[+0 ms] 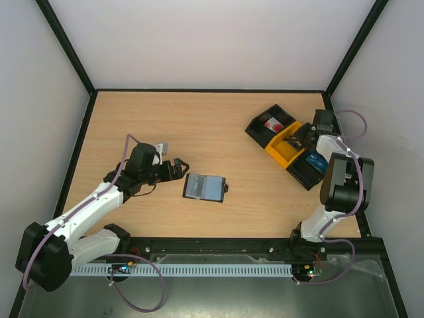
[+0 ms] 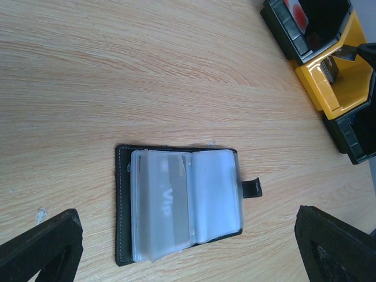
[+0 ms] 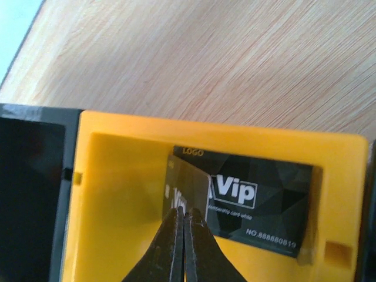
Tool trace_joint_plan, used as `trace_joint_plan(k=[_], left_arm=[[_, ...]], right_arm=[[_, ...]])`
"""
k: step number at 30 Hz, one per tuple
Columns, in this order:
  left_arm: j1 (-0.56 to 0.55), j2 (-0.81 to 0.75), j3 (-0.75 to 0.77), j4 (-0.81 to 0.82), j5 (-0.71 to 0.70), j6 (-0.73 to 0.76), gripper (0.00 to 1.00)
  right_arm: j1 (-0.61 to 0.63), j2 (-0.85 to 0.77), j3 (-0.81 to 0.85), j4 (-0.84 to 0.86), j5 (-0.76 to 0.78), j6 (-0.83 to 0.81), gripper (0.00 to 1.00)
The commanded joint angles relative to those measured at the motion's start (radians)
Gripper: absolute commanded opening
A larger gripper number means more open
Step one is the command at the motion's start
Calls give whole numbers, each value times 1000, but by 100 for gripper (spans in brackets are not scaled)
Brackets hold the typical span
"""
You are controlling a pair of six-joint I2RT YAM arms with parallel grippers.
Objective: Take the credit cards out of the card holder
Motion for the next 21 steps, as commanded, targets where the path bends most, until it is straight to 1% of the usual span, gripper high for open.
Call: trace_joint_plan(k=[1, 8, 12, 17, 21], left_arm=[[7, 7, -6, 0, 5, 2, 99], [10, 2, 1, -5, 2, 6, 99], [10, 3, -7, 9, 36, -2, 99], [10, 5, -19, 15, 60, -8, 99], [10, 8, -36, 25, 75, -10, 99]], right_arm=[[1, 46, 66, -83, 95, -36, 2], [2, 18, 88, -114, 158, -40, 2], [16, -1, 87, -122, 166, -42, 2], [57, -39, 83, -129, 126, -43, 2], [95, -101, 49, -122, 85, -40, 2]])
